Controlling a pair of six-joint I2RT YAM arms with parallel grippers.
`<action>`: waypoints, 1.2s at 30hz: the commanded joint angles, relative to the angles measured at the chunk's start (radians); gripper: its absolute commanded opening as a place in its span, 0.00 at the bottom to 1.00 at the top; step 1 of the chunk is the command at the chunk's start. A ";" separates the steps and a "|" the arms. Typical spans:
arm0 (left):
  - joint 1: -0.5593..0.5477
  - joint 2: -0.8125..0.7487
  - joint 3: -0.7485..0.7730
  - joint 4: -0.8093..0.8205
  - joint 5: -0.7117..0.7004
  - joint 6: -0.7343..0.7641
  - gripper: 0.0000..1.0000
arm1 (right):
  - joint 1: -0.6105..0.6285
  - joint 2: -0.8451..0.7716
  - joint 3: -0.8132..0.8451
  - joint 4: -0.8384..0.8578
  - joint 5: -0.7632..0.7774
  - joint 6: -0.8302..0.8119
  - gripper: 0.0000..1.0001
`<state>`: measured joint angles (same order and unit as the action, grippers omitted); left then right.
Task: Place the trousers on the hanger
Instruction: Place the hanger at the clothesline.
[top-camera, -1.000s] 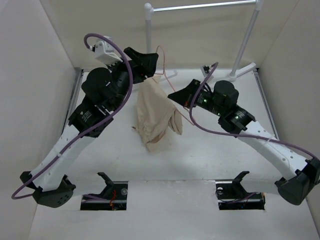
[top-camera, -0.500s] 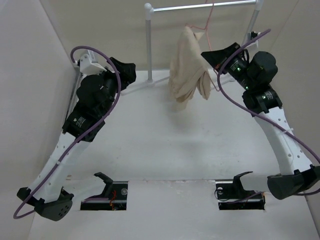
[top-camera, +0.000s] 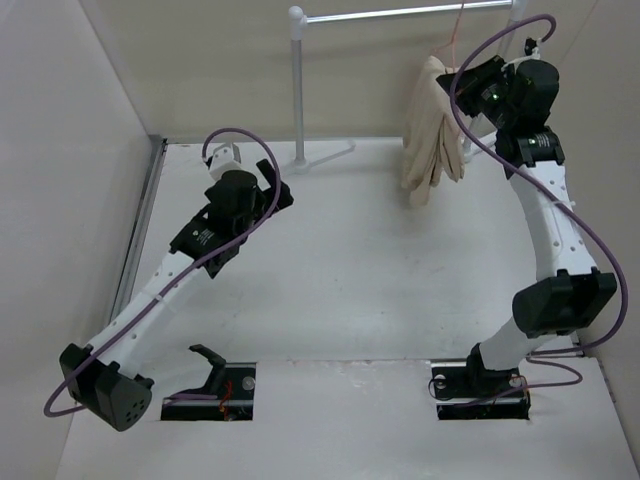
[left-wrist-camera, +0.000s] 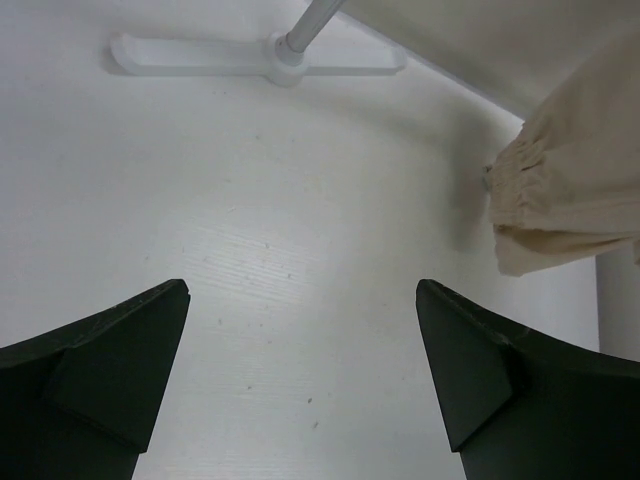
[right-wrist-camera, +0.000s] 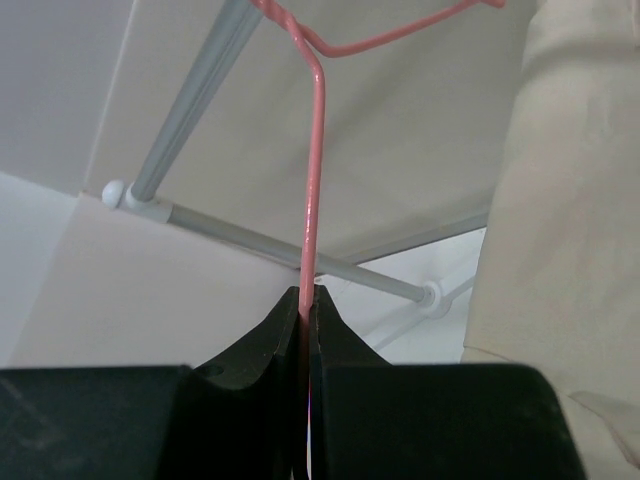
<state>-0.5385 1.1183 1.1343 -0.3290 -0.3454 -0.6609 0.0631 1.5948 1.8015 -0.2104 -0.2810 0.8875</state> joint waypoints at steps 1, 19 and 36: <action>0.010 -0.012 -0.043 0.021 0.005 -0.005 1.00 | -0.029 0.011 0.133 0.120 -0.027 0.011 0.00; 0.033 0.077 -0.128 0.077 0.100 -0.051 1.00 | -0.099 0.212 0.246 0.069 -0.012 0.051 0.00; 0.079 0.140 -0.114 -0.001 0.112 -0.082 1.00 | -0.113 0.148 0.151 0.057 0.014 0.018 0.82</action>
<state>-0.4686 1.2705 1.0080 -0.3241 -0.2359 -0.7322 -0.0345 1.8175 1.9598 -0.2138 -0.2756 0.9264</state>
